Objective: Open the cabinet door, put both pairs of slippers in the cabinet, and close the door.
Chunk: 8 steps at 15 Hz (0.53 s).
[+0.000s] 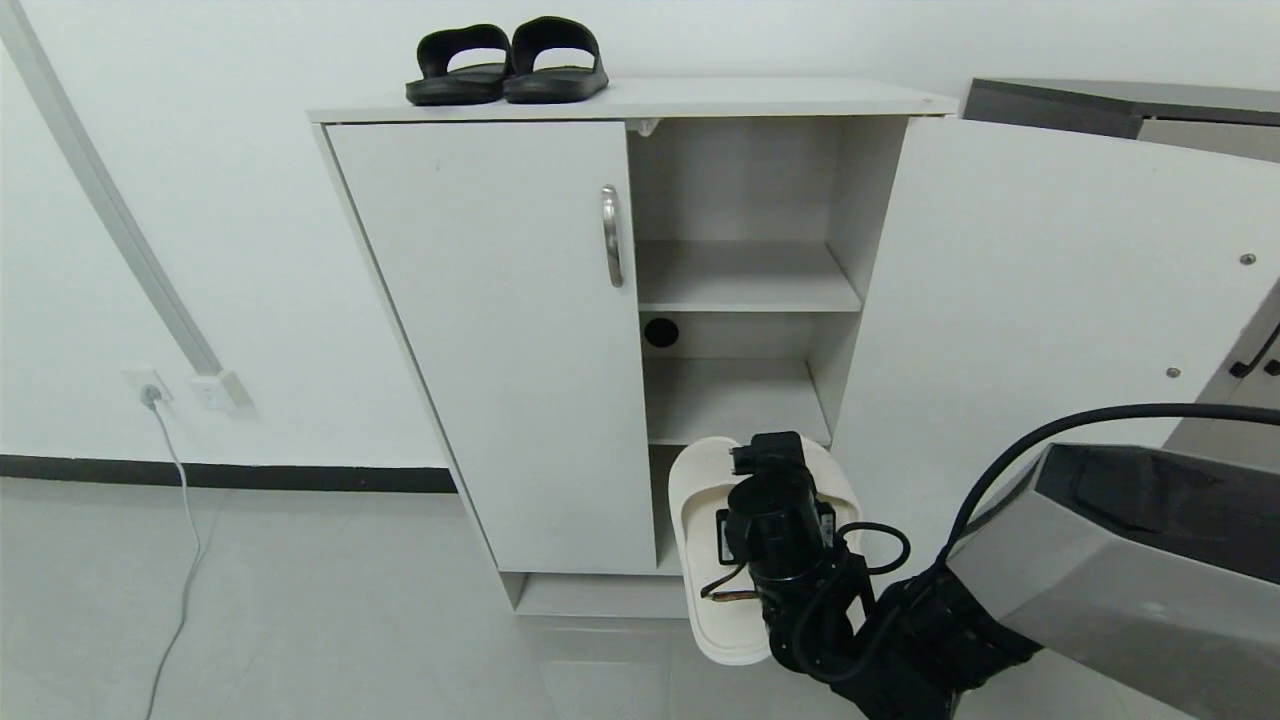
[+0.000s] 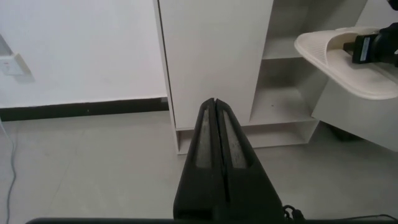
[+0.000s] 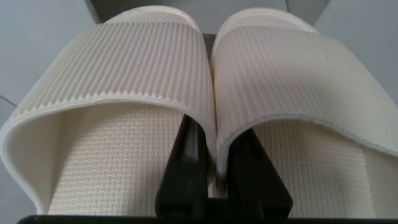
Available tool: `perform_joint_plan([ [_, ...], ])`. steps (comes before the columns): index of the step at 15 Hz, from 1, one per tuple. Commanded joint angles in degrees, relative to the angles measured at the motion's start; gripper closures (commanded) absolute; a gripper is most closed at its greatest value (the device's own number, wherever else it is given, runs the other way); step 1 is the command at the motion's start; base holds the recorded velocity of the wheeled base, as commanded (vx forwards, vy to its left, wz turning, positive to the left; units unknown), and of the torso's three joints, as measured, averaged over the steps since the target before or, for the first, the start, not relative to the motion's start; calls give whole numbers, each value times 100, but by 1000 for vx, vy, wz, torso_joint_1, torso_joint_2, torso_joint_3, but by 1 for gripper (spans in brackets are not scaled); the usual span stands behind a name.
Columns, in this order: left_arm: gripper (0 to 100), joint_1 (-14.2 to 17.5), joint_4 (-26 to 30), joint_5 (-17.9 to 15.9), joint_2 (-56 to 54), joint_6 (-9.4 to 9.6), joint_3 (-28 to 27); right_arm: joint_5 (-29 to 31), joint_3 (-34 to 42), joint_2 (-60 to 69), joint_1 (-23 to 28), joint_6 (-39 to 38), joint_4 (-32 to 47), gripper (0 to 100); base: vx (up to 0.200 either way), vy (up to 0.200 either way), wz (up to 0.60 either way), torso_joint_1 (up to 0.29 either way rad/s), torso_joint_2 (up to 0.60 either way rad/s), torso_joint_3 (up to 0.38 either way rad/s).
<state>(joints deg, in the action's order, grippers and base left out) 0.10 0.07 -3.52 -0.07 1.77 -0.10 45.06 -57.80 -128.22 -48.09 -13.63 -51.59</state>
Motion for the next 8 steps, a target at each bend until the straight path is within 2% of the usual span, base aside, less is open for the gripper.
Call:
perform_joint_plan([
  [1,100,-1,1,1,7,-1,1,-14,-21,-124,2,1,-26,100,0,0,0,0,0,0],
  [5,100,-1,1,-8,7,-1,1,-41,-48,-230,-7,1,-88,100,0,0,0,0,0,0],
  [8,100,-1,1,-8,7,-1,1,-137,-48,-238,-7,-8,-79,100,0,0,0,9,2,-150],
])
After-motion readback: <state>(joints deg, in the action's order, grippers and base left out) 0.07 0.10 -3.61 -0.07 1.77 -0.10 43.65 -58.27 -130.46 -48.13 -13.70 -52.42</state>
